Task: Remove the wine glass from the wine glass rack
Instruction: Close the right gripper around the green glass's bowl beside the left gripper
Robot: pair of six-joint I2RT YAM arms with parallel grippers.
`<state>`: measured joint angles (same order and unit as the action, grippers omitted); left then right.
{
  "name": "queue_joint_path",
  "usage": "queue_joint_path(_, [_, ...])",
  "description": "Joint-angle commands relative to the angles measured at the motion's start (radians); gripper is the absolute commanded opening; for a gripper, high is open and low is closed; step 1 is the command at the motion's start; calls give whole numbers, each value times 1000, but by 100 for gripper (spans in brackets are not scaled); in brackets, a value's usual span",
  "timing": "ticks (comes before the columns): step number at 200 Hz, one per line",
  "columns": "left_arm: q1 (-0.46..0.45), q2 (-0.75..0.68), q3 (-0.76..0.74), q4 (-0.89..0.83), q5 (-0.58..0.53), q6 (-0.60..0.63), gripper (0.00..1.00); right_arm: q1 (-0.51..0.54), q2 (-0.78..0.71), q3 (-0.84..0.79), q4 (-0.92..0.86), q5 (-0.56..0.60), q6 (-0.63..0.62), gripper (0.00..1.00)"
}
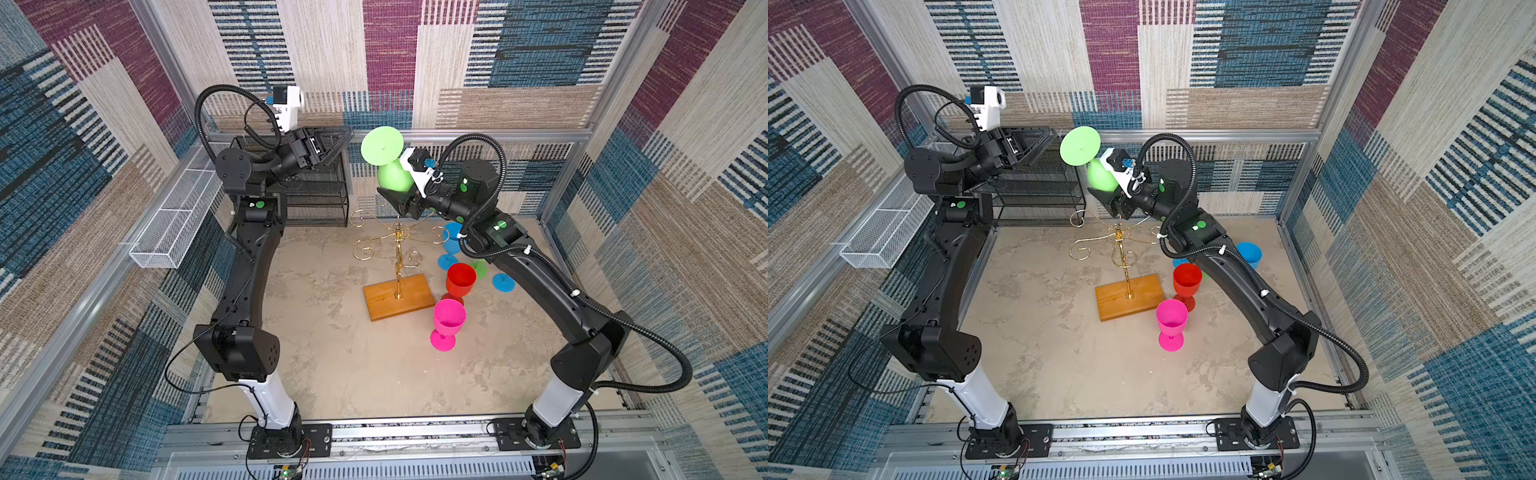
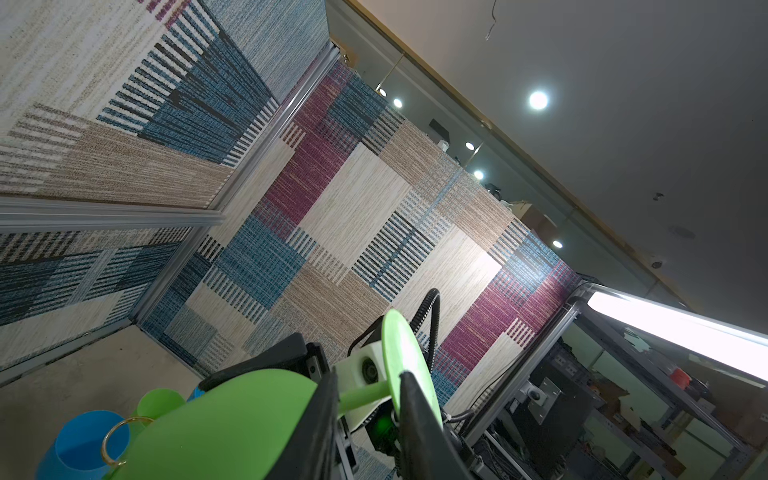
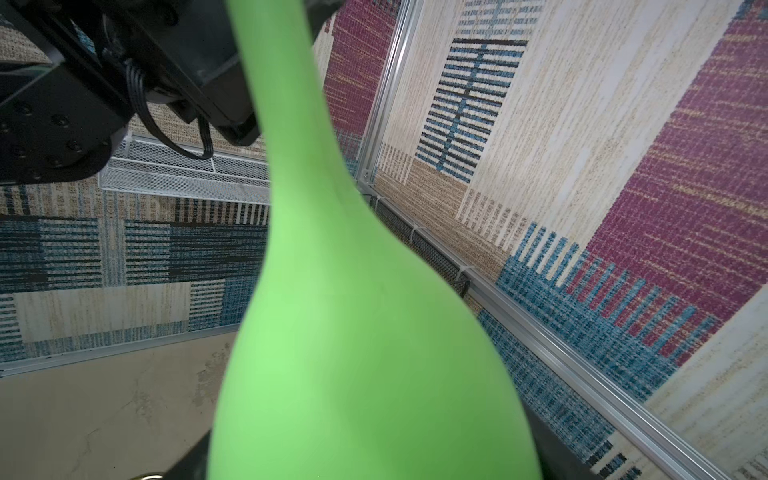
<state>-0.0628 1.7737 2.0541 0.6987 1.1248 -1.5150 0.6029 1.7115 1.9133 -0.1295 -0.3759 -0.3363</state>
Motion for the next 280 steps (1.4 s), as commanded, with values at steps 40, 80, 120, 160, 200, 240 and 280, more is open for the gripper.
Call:
queue_joint_path(40, [20, -110, -177, 88, -80, 243, 29, 3, -30, 112, -302, 14, 160, 38])
queue_joint_path(80, [3, -291, -520, 84, -239, 707, 29, 5, -104, 131, -492, 20, 251, 36])
queue_joint_path(120, [1, -437, -779, 234, -235, 932, 34, 47, -179, 65, -625, 63, 297, 33])
queue_joint_path(160, [-2, -585, -996, 215, -216, 1251, 36, 101, -252, -26, -708, 71, 350, 32])
queue_joint_path(200, [-9, -660, -1057, 75, -221, 1611, 37, 133, -252, -13, -810, 14, 406, 31])
queue_joint_path(240, [-11, -584, -1012, 190, -113, 1652, 37, 148, -218, -3, -872, -29, 435, 30])
queue_joint_path(280, [-42, -525, -938, 206, -35, 1691, 35, 151, -187, 18, -895, -50, 447, 29])
